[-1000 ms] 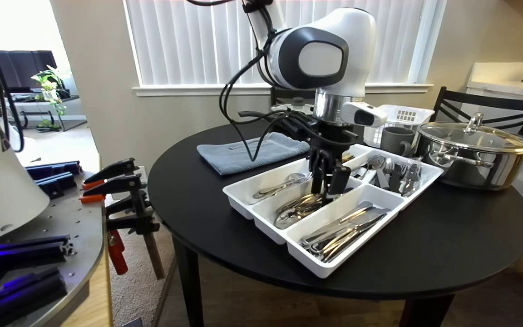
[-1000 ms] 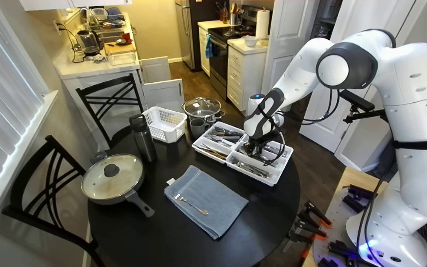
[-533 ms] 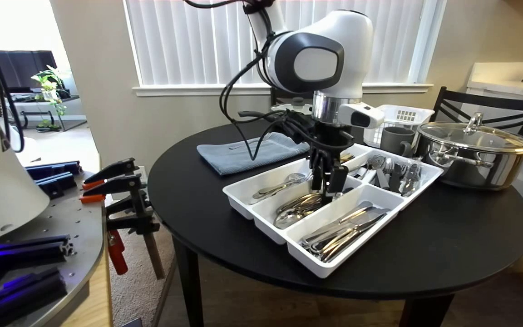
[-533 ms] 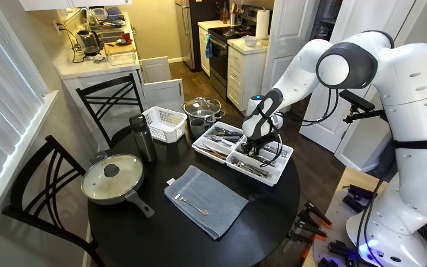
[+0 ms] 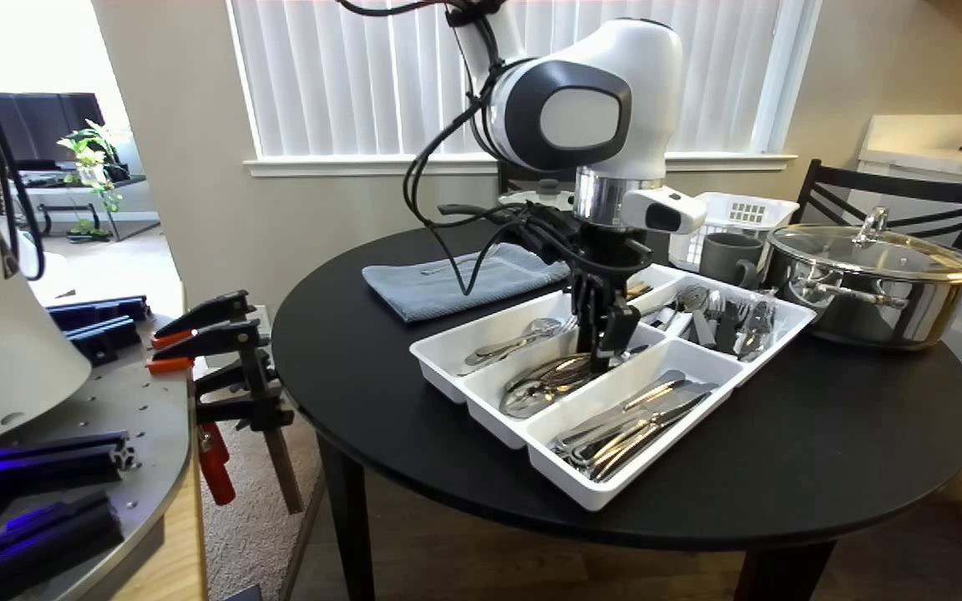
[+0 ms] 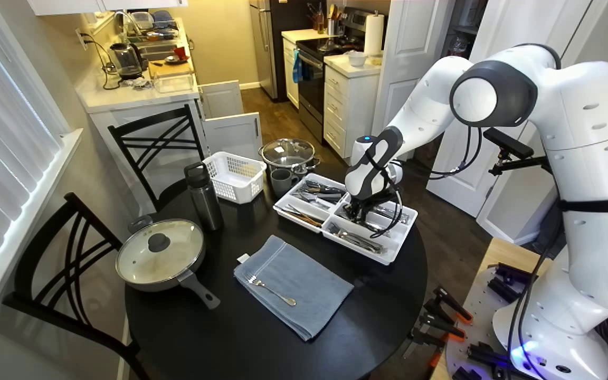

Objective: Place one fork, spoon and knife from the cutlery holder on the blue towel.

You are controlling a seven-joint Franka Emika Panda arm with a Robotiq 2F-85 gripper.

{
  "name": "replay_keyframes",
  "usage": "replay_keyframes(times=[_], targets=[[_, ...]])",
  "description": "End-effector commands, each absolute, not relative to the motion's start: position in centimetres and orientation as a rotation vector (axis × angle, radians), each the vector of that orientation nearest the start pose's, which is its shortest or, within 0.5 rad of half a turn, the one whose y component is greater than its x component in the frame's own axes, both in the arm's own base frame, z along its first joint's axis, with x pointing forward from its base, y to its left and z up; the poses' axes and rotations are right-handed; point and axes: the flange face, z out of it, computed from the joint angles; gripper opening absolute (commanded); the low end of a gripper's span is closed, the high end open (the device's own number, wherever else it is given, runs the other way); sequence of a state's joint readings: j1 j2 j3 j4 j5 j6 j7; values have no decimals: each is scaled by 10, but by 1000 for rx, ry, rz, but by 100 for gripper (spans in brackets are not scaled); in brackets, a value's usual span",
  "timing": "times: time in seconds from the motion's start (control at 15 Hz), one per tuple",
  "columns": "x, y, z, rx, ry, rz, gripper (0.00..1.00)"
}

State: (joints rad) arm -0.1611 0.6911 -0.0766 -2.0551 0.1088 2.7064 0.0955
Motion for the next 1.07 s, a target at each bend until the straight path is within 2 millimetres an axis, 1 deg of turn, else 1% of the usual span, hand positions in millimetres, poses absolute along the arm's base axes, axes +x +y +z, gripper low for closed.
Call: replay_keyframes(times=[0.0, 0.13, 0.27, 0.33, 0.4, 0.53, 0.67, 0.87, 1.0], targets=[[549, -134, 88, -3093, 609, 68, 12], [550, -135, 91, -3099, 606, 61, 2], [550, -135, 94, -3106, 600, 59, 4], [550, -135, 95, -3107, 598, 57, 4], [551, -135, 97, -3110, 594, 53, 1], [550, -132, 95, -3105, 578, 66, 0], [553, -130, 102, -3105, 562, 49, 0], [559, -128, 119, -3115, 536, 1, 0], [561, -126, 123, -3118, 520, -7, 0]])
